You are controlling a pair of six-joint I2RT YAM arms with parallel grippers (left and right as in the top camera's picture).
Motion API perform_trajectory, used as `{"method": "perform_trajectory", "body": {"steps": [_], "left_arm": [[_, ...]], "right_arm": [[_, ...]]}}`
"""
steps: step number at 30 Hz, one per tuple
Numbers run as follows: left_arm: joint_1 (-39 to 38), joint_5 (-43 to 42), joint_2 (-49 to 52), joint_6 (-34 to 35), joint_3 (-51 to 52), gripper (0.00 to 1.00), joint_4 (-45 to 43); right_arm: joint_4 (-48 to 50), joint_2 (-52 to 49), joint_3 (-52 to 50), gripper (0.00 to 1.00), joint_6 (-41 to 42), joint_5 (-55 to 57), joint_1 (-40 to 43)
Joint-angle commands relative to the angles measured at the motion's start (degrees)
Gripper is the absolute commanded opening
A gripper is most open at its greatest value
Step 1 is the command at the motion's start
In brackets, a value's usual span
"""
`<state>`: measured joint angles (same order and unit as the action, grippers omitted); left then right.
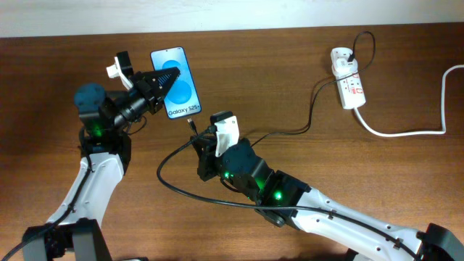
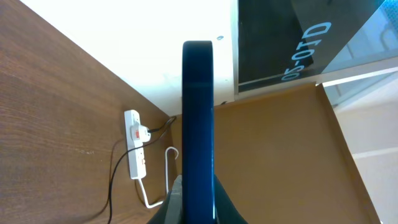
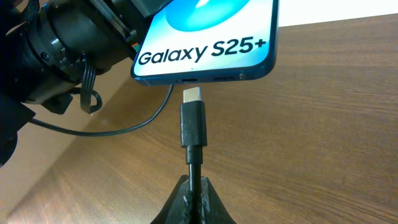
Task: Plug charger to phone and switch on socket
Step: 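Hold the connector pressed at the phone's port with the right gripper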
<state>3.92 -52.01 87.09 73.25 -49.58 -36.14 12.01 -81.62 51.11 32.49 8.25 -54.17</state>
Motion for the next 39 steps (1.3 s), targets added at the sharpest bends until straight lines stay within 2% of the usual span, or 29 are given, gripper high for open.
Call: {"method": "perform_trajectory", "body": {"steps": [1,39], "left_arm": [[0.2,1.0,-1.5,-1.1,-0.7,0.0,-0.6],[0.1,-2.4,-1.5,1.9,-0.7,0.0,0.0]], "right_arm": [[0.2,-0.2,0.6,0.04,-0.5,-0.8,-0.2],[1.1,-1.6,0.6,0.04,-0.5,1.0,-0.1]]}}
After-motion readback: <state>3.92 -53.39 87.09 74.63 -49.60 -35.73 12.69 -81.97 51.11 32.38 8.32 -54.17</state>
